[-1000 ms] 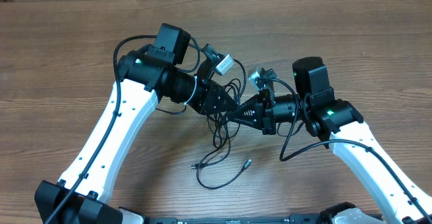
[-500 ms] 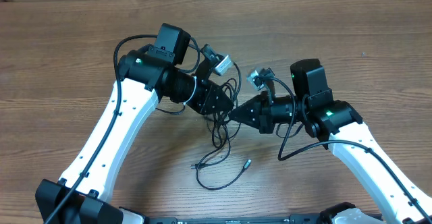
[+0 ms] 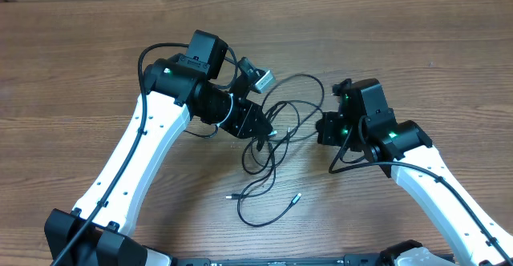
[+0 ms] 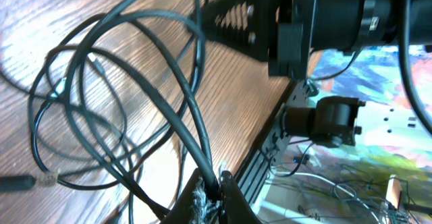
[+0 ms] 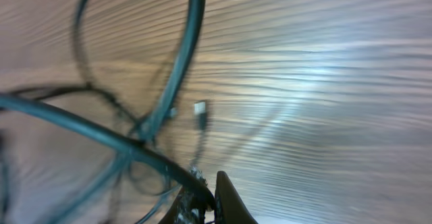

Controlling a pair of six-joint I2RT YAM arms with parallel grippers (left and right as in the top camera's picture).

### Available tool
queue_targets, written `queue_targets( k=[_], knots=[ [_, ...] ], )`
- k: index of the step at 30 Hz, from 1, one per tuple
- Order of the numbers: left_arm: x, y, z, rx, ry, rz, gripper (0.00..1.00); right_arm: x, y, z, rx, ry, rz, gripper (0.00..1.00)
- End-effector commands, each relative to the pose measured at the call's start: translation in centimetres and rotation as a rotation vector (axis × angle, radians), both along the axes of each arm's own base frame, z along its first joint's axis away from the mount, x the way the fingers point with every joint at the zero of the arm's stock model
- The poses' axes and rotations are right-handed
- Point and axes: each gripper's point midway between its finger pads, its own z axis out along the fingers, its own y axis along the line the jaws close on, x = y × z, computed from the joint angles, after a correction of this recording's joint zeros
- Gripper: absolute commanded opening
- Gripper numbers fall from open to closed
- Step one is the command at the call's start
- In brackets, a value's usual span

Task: Untangle cables

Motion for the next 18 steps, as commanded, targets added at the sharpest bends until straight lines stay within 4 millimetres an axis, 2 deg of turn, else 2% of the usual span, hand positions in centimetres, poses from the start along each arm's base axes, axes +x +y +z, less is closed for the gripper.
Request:
queue_targets(
  k=[1,7,10,12,14,18],
  knots=[
    [-0.1,0.8,-0.5,0.074,-0.033,0.002,0.04,1.1,-3.7,-0.2,-0.123,-0.025,-0.218,0.04],
    [0.3,3.5,-2.3,0.244,-0.033,0.06,0.04,0.4,-7.3,-0.8,-0.239,0.003,-0.382,0.04],
    [0.5,3.6,-2.3,0.252,-0.03,0.076,0.04,0.0,-8.3,-1.0,-0.252,0.023,-0.434,0.05],
    [0.5,3.3,-2.2,0.233,-0.029,0.072,0.04,0.4,-7.6,-0.9,-0.213,0.02,-0.418,0.18],
    [0.6,2.9,-1.9,0.211,-0.033,0.068,0.04,0.8,-5.9,-0.7,-0.157,0.009,-0.32,0.21],
    [0.7,2.1,-1.4,0.156,-0.036,0.057,0.04,0.6,-0.2,0.6,0.029,-0.028,0.028,0.33]
  ],
)
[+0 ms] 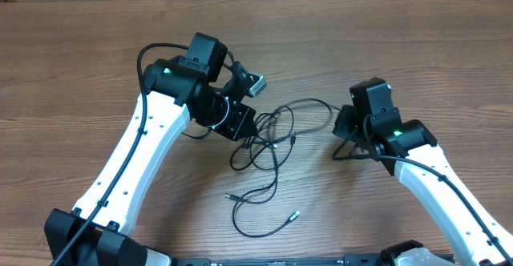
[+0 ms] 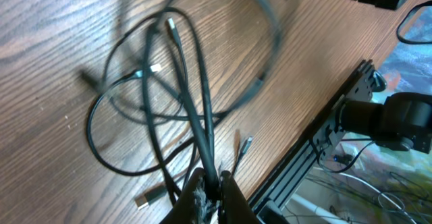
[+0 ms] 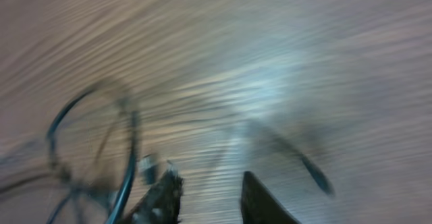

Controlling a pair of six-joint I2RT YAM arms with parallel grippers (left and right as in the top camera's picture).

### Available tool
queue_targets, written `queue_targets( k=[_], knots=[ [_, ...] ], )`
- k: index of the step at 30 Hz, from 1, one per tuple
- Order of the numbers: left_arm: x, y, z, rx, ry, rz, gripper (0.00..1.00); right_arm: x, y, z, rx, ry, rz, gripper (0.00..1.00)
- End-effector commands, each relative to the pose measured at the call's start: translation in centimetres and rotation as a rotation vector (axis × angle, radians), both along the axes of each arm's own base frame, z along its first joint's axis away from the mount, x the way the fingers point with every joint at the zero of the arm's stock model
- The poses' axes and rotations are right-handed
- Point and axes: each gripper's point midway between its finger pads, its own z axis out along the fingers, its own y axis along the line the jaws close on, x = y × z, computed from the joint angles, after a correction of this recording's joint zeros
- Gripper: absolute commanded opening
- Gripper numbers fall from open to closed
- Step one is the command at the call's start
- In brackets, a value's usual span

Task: Untangle cables

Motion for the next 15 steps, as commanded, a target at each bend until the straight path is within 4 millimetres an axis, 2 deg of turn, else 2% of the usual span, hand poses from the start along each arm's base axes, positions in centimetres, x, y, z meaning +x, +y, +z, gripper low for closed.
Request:
queue_targets(
  k=[1,2,4,7,11,15],
  knots=[
    [-0.2,-0.6,0.9,-0.045,-0.004,0.0,0.04,-1.3,5.3,1.4,0.174,-0.022,0.35,0.34],
    [-0.2,-0.6,0.9,-0.045,-0.004,-0.001,0.04,-1.7,6.5,1.8,0.218,-0.034,0.424,0.4],
    [-0.2,-0.6,1.0,-0.045,-0.004,-0.001,0.04,-2.6,8.3,2.8,0.294,-0.059,0.556,0.43],
    [-0.2,-0.6,0.9,-0.045,-0.004,-0.001,0.04,-3.7,10.0,4.0,0.381,-0.084,0.678,0.51],
    [-0.3,-0.9,1.1,-0.06,-0.001,-0.009,0.04,-4.7,11.2,5.2,0.452,-0.119,0.785,0.6],
    [-0.9,-1.8,1.9,-0.133,0.002,-0.059,0.04,-4.6,11.3,5.3,0.454,-0.126,0.788,0.63]
  ],
)
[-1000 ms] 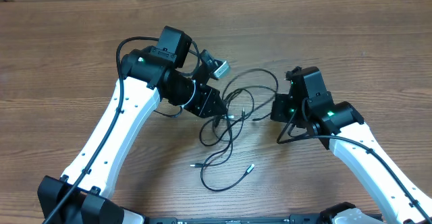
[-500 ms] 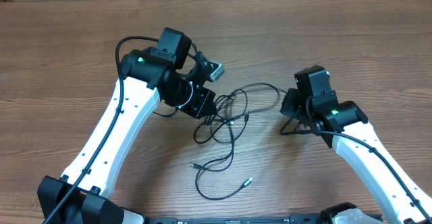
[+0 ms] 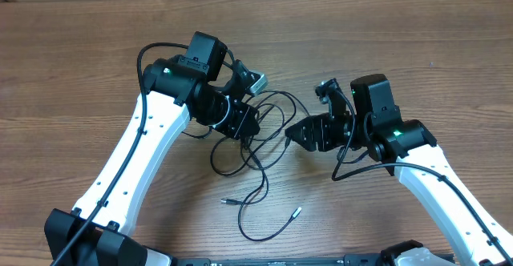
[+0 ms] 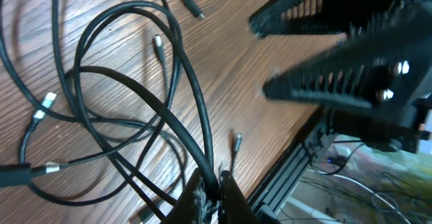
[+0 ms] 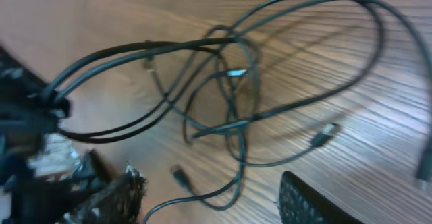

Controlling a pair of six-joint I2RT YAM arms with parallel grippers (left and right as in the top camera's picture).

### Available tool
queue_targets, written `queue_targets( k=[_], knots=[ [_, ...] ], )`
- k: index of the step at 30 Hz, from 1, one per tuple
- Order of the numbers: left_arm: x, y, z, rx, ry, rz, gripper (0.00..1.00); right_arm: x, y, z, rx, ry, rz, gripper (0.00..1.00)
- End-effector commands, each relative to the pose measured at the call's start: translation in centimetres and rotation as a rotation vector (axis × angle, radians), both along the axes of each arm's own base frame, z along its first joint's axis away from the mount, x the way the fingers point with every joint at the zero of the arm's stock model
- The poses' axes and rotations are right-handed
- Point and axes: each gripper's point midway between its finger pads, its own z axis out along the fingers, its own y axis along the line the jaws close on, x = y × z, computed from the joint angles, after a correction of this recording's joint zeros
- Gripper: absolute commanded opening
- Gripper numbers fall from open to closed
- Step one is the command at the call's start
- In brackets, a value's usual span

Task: Untangle cables

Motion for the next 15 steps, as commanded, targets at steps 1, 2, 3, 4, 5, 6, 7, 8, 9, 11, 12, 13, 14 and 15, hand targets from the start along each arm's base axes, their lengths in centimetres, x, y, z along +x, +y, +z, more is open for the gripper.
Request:
queue_targets(
  k=[1,2,3,4,5,6,7,8,9,11,12,13,14,15],
  knots=[
    [-0.9,-1.4,1.7,-0.109,-0.004,-0.059,0.04,-0.6,0.8,1.0,0.055,-0.032,0.076,0.63],
    [-1.2,-1.8,2.1,-0.143,-0.003,-0.081,0.04,-0.6,0.8,1.0,0.053,-0.035,0.075,0.64],
    [-1.5,-2.2,2.5,-0.181,-0.004,-0.107,0.04,-0.5,0.8,1.0,0.047,-0.039,0.07,0.64],
    [-1.7,-2.5,3.0,-0.213,-0.006,-0.127,0.04,-0.3,0.6,0.8,0.037,-0.042,0.062,0.64],
    [-2.0,-2.8,3.4,-0.247,-0.008,-0.147,0.04,-0.1,0.4,0.7,0.023,-0.046,0.051,0.64],
    [-2.2,-3.1,3.8,-0.277,-0.008,-0.163,0.04,0.1,0.2,0.4,0.004,-0.05,0.037,0.63],
    [-2.3,-3.2,4.1,-0.296,-0.008,-0.171,0.04,0.4,0.0,0.2,-0.014,-0.053,0.024,0.63],
    [-2.3,-3.3,4.2,-0.306,-0.008,-0.174,0.05,0.6,-0.3,-0.1,-0.032,-0.054,0.012,0.63],
    [-2.3,-3.3,4.3,-0.312,-0.007,-0.176,0.04,0.9,-0.6,-0.6,-0.055,-0.055,-0.004,0.63],
    [-2.3,-3.3,4.3,-0.311,-0.005,-0.175,0.04,1.4,-1.2,-1.4,-0.099,-0.055,-0.034,0.59],
    [-2.4,-3.3,4.2,-0.31,0.0,-0.175,0.04,1.6,-1.5,-1.9,-0.121,-0.055,-0.048,0.56],
    [-2.5,-3.3,4.2,-0.309,0.003,-0.176,0.04,1.7,-1.7,-2.2,-0.137,-0.053,-0.057,0.54],
    [-2.6,-3.2,4.2,-0.308,0.006,-0.177,0.04,1.9,-1.9,-2.5,-0.146,-0.053,-0.064,0.53],
    [-2.7,-3.2,4.2,-0.307,0.008,-0.18,0.04,2.0,-1.9,-2.7,-0.151,-0.052,-0.067,0.52]
  ],
)
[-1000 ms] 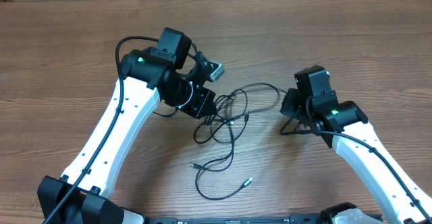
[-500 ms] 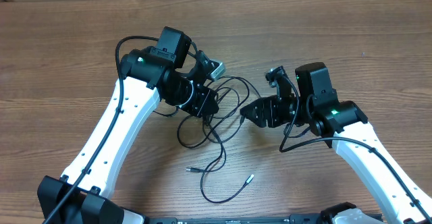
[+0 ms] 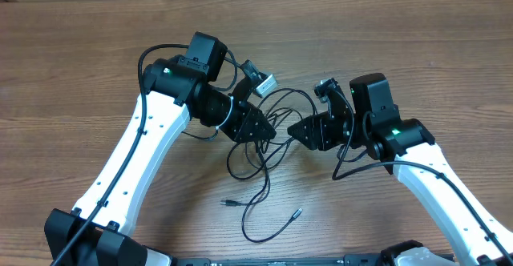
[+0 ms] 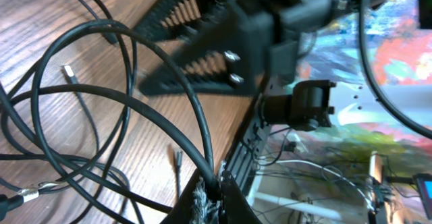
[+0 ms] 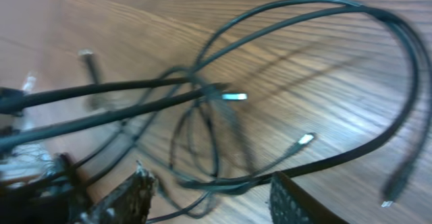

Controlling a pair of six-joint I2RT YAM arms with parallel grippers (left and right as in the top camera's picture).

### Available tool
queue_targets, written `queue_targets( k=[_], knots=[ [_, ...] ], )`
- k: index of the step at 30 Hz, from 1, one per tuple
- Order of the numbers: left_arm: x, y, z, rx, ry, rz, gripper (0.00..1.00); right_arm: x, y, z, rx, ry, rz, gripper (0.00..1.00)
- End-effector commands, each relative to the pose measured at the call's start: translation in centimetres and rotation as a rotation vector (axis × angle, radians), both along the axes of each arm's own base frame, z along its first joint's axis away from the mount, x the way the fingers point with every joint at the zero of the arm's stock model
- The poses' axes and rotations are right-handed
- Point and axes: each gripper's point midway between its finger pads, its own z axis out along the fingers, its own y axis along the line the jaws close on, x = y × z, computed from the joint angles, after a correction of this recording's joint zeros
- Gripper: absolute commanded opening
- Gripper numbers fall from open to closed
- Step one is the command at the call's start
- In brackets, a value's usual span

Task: Untangle cables

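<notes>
Several thin black cables (image 3: 268,142) lie tangled in loops at the table's middle, with loose plug ends (image 3: 296,213) toward the front. My left gripper (image 3: 258,126) is shut on a black cable strand (image 4: 201,133), seen pinched at the fingertips in the left wrist view (image 4: 213,191), and holds the loops up off the wood. My right gripper (image 3: 303,131) stands open just right of the tangle. In the right wrist view a cable loop (image 5: 378,140) runs across the wide gap of the right gripper (image 5: 217,200); it grips nothing.
The wooden table (image 3: 417,50) extends on all sides of the tangle. Both white arms reach in from the front corners. My right gripper's black fingers (image 4: 202,62) fill the upper middle of the left wrist view, close to the held cable.
My left gripper has moved a little right with its cable, closer to the right gripper, and the loops shifted with it. The right gripper stays open in about the same place.
At first both grippers were shut on cables, pulling the tangle between them. Then the right gripper had let go and stood apart at the right, the left still holding. Then the right gripper was wide open beside the tangle, and now the left has drawn nearer to it.
</notes>
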Motion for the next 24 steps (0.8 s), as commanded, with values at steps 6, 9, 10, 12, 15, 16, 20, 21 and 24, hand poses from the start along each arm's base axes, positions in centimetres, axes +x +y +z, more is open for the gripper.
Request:
queue_targets(
  k=[6,9,10,12,15,16,20,21,24],
  knots=[
    [-0.7,-0.4,1.3,-0.064,-0.013,-0.037,0.04,1.2,-0.3,-2.2,-0.041,0.01,-0.019,0.43],
    [-0.7,-0.6,1.5,-0.08,-0.013,-0.04,0.04,1.1,0.1,-2.4,-0.022,0.023,-0.003,0.32],
    [-0.7,-0.6,1.5,-0.083,-0.015,-0.041,0.04,1.1,0.1,-2.6,-0.024,0.027,-0.004,0.25],
    [-0.7,-0.6,1.5,-0.084,-0.02,-0.043,0.04,1.2,0.0,-2.9,-0.032,0.032,-0.009,0.13],
    [-0.6,-0.5,1.3,-0.067,-0.027,-0.041,0.04,1.7,-1.6,-4.2,-0.127,0.052,-0.089,0.04],
    [-0.5,-0.3,1.1,-0.052,-0.032,-0.037,0.04,1.9,-2.9,-5.0,-0.189,0.071,-0.156,0.04],
    [-0.2,0.6,-0.1,0.031,-0.044,-0.02,0.04,1.6,-13.7,-7.5,-0.648,0.131,-0.655,0.05],
    [-0.2,0.8,-0.3,0.051,-0.045,-0.017,0.04,0.9,-16.2,-7.2,-0.755,0.124,-0.761,0.07],
    [0.1,1.5,-1.1,0.114,-0.051,0.0,0.04,-0.9,-21.3,-5.6,-0.964,0.089,-0.996,0.1]
  ],
)
